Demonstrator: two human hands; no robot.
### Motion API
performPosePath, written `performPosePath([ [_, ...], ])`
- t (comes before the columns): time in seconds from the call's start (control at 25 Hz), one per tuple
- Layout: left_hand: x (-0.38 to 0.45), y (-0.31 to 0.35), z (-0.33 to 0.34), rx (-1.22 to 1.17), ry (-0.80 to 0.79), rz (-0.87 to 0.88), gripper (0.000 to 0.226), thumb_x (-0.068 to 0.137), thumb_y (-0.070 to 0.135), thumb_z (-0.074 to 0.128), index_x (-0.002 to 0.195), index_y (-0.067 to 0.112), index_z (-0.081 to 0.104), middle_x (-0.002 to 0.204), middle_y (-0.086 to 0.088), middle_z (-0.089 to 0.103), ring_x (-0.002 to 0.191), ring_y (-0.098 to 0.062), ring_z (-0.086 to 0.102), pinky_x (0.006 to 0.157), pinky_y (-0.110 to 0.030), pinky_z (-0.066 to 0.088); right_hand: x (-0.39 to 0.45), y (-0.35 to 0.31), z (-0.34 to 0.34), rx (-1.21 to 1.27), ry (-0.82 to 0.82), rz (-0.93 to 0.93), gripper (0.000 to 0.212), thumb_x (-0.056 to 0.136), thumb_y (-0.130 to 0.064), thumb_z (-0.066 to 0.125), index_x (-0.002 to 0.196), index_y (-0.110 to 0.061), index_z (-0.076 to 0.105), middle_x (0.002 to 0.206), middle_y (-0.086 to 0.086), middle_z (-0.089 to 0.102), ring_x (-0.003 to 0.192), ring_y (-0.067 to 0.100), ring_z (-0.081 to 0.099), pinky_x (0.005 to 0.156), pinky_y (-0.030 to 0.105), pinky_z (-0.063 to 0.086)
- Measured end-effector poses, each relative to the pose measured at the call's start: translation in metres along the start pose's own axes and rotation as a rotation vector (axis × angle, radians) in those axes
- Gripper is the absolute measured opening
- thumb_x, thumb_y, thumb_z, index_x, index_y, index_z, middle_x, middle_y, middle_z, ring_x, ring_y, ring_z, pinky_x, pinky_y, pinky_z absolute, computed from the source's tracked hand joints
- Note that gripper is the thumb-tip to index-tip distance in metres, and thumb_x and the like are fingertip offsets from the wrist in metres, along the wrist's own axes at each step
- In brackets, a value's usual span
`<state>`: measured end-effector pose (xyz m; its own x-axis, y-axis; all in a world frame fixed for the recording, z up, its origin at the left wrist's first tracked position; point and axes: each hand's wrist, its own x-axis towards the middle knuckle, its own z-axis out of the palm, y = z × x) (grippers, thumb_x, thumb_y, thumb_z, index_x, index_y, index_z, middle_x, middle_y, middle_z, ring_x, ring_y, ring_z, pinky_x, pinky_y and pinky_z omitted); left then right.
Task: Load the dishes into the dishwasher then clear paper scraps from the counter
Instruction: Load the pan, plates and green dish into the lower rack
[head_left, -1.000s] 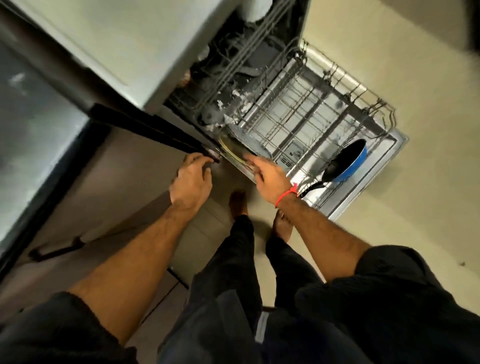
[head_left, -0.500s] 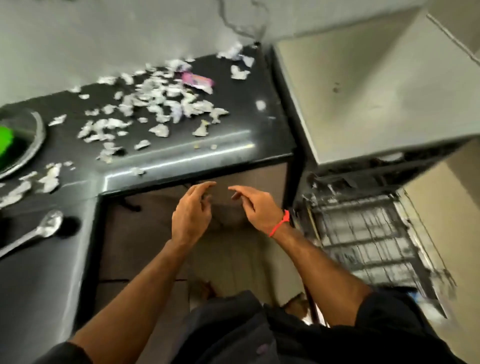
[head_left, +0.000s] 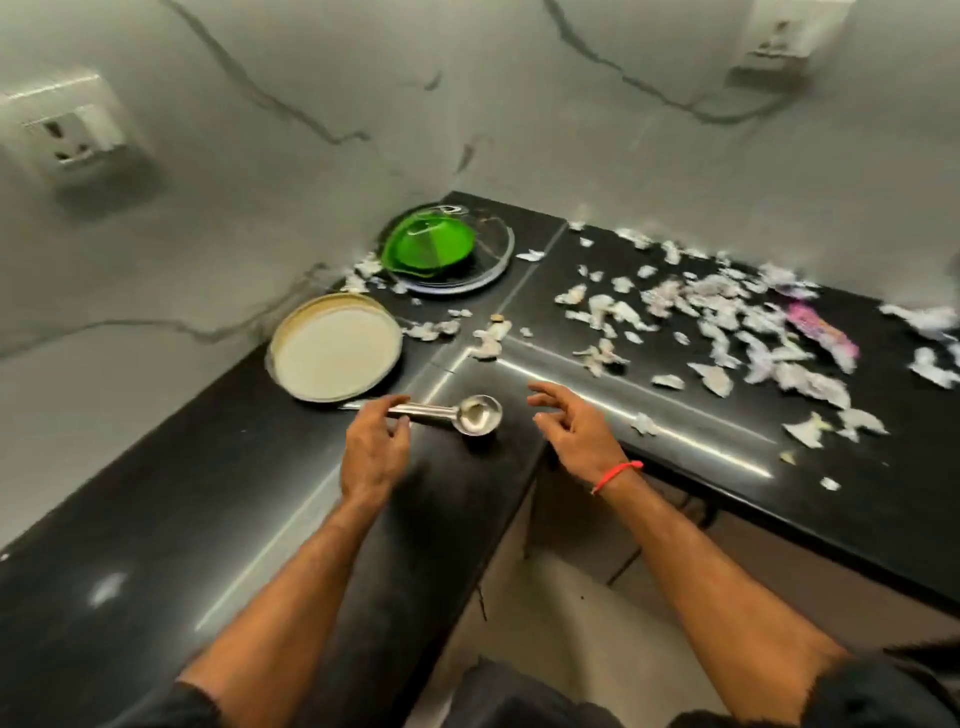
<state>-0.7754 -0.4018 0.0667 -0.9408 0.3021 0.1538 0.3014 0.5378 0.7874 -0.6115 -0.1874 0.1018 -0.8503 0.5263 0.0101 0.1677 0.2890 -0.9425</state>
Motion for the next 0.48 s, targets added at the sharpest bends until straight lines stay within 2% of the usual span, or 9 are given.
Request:
performPosePath([
  [0.08,0.039,-0.033,-0.026,-0.033,0.091,-0.146,0.037,0.090,0.012,0.066,0.126,0.015,0.065,0.123,-0.008,0.064,0.100,-0.025,0.066,0.098,-0.035,0.050,0.038,-0.017,0.044,0.043,-0.072,0.050,0.044,0.092,-0.003,0.059,0.126,-0.031,0.056,0.122,0.005,0.064,0.092,0.009,0.063,0.093,0.034,0.052],
  [0.16,0.071,-0.057,-0.042,-0.123,0.118,-0.382,0.045,0.092,0.016,0.065,0.136,0.011,0.056,0.134,-0.014,0.058,0.110,-0.030,0.062,0.096,-0.036,0.050,0.068,-0.032,0.082,0.141,-0.114,0.146,0.047,0.094,0.000,0.056,0.137,-0.017,0.050,0.133,0.012,0.057,0.110,0.017,0.059,0.093,0.030,0.048],
  [0.24,0.093,-0.069,-0.049,-0.345,0.116,-0.646,0.051,0.095,0.020,0.063,0.142,0.012,0.045,0.128,-0.016,0.060,0.100,-0.028,0.064,0.079,-0.039,0.056,0.089,-0.042,0.115,0.242,-0.162,0.258,0.052,0.096,0.002,0.052,0.145,-0.010,0.040,0.139,0.010,0.051,0.121,0.019,0.053,0.091,0.028,0.045],
  [0.28,0.101,-0.074,-0.052,-0.450,0.108,-0.750,0.056,0.096,0.022,0.062,0.145,0.013,0.038,0.119,-0.015,0.062,0.090,-0.026,0.065,0.074,-0.040,0.058,0.099,-0.045,0.131,0.274,-0.184,0.307,0.055,0.096,0.001,0.051,0.147,-0.011,0.038,0.140,0.008,0.050,0.123,0.019,0.052,0.091,0.030,0.045],
  [0.36,0.114,-0.078,-0.055,-0.558,0.097,-0.840,0.064,0.096,0.023,0.063,0.149,0.013,0.029,0.104,-0.011,0.061,0.074,-0.020,0.064,0.070,-0.042,0.059,0.113,-0.047,0.155,0.286,-0.189,0.366,0.057,0.095,0.000,0.052,0.147,-0.016,0.038,0.141,0.007,0.051,0.119,0.017,0.054,0.090,0.032,0.047],
  [0.48,0.127,-0.083,-0.054,-0.632,0.097,-0.859,0.060,0.094,0.021,0.067,0.143,0.013,0.033,0.111,-0.016,0.064,0.066,-0.019,0.067,0.049,-0.033,0.058,0.126,-0.045,0.180,0.297,-0.154,0.420,0.056,0.093,0.001,0.053,0.145,-0.017,0.042,0.134,0.010,0.056,0.110,0.016,0.057,0.085,0.030,0.049],
])
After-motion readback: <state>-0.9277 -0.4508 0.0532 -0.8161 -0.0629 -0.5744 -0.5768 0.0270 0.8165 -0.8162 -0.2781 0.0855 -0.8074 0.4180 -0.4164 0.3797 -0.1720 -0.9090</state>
